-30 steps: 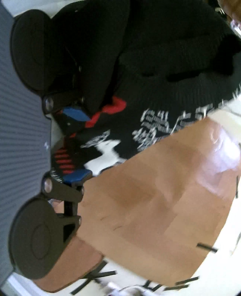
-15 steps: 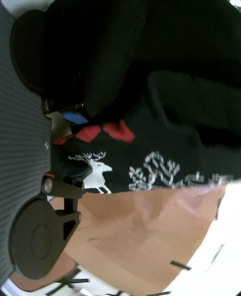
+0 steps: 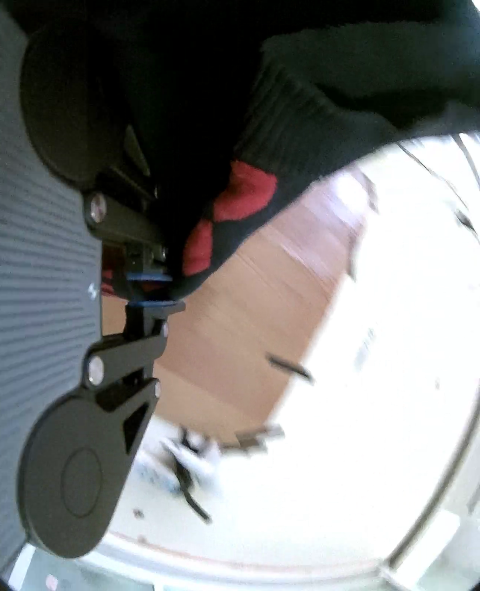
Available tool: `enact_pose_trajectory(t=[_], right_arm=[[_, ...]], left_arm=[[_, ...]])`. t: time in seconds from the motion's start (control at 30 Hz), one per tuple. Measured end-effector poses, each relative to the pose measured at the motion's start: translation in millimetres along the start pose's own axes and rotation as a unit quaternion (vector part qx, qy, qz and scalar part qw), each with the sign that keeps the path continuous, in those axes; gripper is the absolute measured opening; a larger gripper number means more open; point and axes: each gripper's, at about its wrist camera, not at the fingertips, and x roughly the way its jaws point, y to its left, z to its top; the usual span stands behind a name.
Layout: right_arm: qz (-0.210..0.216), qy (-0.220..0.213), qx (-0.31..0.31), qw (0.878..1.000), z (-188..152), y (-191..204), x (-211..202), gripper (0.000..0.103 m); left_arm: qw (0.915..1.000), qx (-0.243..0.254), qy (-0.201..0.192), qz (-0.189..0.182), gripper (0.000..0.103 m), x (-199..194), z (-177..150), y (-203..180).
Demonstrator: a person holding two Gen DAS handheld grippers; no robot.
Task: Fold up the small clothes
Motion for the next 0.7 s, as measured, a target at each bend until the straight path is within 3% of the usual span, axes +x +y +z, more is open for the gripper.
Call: enact_pose_trajectory(t=[0.17,0.37,0.47,0.57,0.7], right_arm=[[-0.088,-0.081,-0.022,0.993,66,-40,-21,0.012],[-0.145,-0.142,-0.070,0.977,145,-75,-53,0.012],[-0.153,-0.158,-0.093,0.971,177,-88,-57,0.012],[-0.166,-0.166,-0.122,0.964,192,-79,-89,0.012],[-0.160,-0.148,-0.120,0.968,193,-86,-89,0.012]], left_arm=[[0.9972,0.046,-0.050,0.030,0.011,-30,34,-25],[0.9896,0.090,-0.090,0.068,0.011,-61,74,-50],[0.9831,0.111,-0.112,0.093,0.011,-76,91,-60],[0.9766,0.128,-0.128,0.117,0.011,-83,110,-66],[0.9741,0.143,-0.109,0.137,0.012,-57,122,-65]])
